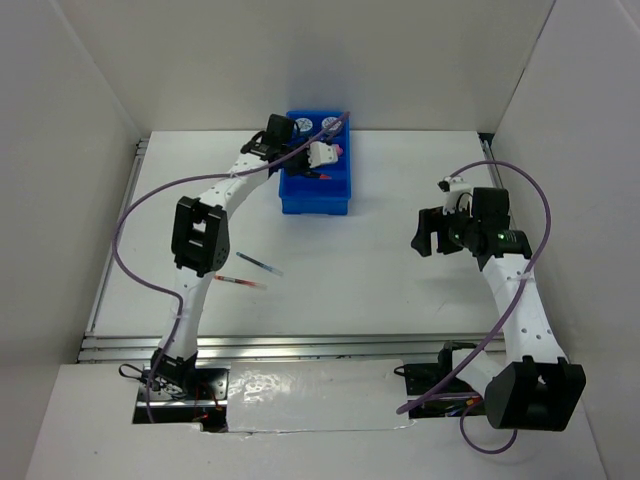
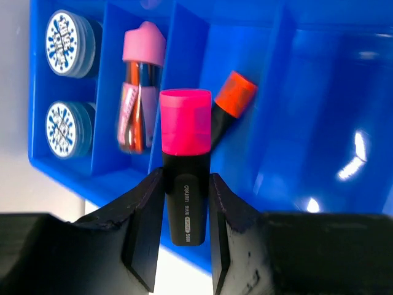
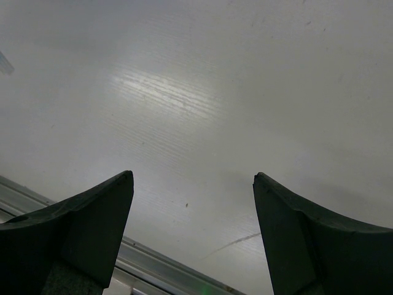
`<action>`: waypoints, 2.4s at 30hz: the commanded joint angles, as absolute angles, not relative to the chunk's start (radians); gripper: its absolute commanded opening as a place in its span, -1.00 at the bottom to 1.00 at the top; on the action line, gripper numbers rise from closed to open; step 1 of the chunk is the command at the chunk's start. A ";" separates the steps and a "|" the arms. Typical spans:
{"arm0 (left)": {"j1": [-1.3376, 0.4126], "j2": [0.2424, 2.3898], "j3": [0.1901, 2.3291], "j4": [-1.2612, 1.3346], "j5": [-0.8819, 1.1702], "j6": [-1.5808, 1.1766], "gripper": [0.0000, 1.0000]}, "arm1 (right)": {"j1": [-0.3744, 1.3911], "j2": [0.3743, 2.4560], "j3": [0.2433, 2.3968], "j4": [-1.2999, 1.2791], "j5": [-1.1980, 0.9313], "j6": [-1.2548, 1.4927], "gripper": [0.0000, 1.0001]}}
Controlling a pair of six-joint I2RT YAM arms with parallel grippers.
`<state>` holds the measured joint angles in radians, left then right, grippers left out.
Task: Sort the stationery into containers
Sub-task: Place the stationery into the container, then grab a piece of stationery with the right arm
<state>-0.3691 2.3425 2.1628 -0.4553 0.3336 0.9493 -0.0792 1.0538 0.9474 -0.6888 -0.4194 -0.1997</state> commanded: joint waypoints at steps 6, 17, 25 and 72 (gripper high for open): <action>-0.376 2.394 2.200 -0.212 0.339 1.015 -1.00 | -0.084 1.068 1.006 -0.689 -0.410 -0.201 0.69; -0.377 2.425 2.172 -0.189 0.330 1.042 -0.61 | -0.086 1.095 1.048 -0.681 -0.411 -0.198 0.69; -0.403 2.441 2.171 -0.216 0.305 1.058 -0.45 | -0.086 1.092 1.046 -0.680 -0.414 -0.195 0.69; 0.445 1.131 1.212 -0.569 0.785 0.209 0.63 | 0.808 2.037 1.811 -0.520 -0.262 -0.164 0.04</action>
